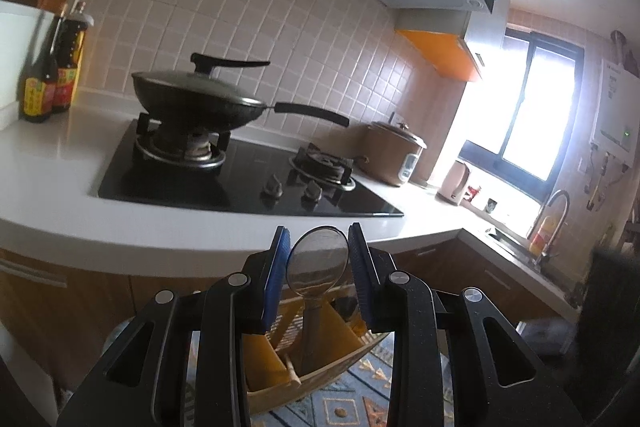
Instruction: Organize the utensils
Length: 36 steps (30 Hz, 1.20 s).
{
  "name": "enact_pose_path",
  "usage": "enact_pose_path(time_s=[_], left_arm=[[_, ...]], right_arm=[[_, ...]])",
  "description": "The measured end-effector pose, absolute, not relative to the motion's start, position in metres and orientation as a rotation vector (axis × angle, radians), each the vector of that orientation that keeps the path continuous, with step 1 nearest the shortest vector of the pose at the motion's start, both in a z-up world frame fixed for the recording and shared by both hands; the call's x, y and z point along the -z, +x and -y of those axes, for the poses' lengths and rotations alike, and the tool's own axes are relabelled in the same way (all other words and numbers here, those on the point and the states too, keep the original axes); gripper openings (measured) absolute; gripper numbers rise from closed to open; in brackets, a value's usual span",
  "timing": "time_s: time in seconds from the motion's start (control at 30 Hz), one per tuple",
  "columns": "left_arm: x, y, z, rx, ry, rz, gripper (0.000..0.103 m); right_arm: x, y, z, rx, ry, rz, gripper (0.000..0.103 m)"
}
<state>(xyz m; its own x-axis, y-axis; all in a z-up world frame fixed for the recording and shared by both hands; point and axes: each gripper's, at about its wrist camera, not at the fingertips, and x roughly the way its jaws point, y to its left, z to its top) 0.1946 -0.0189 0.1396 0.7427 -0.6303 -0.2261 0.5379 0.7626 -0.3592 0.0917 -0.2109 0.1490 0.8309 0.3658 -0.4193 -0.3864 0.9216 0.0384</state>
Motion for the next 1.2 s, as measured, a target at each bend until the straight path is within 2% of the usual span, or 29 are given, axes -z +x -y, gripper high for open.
enact_pose_path(time_s=[0.13,0.3,0.57,1.0,1.07,1.1,1.13,1.2], left_arm=[[-0.141,0.196,0.023,0.648,-0.276,-0.348,0.029],[-0.139,0.199,0.03,0.638,-0.246,-0.347,0.029],[-0.134,0.207,0.032,0.637,-0.242,-0.35,0.029],[-0.123,0.213,0.032,0.669,-0.263,-0.383,0.03],[-0.126,0.21,0.03,0.677,-0.266,-0.384,0.035],[-0.128,0.208,0.029,0.68,-0.267,-0.384,0.036],[-0.129,0.205,0.028,0.675,-0.266,-0.383,0.036],[-0.134,0.197,0.024,0.67,-0.269,-0.378,0.036]], right_arm=[[-0.184,0.103,0.237,-0.298,0.06,-0.216,0.004],[-0.186,0.126,0.244,-0.184,0.104,-0.037,0.004],[-0.148,0.175,0.271,-0.11,0.164,-0.02,0.004],[-0.113,0.163,0.266,-0.113,0.123,-0.073,0.007],[-0.114,0.152,0.267,-0.116,0.12,-0.081,0.021],[-0.116,0.148,0.268,-0.126,0.118,-0.098,0.037],[-0.118,0.145,0.269,-0.129,0.123,-0.105,0.048],[-0.122,0.132,0.272,-0.129,0.127,-0.113,0.049]])
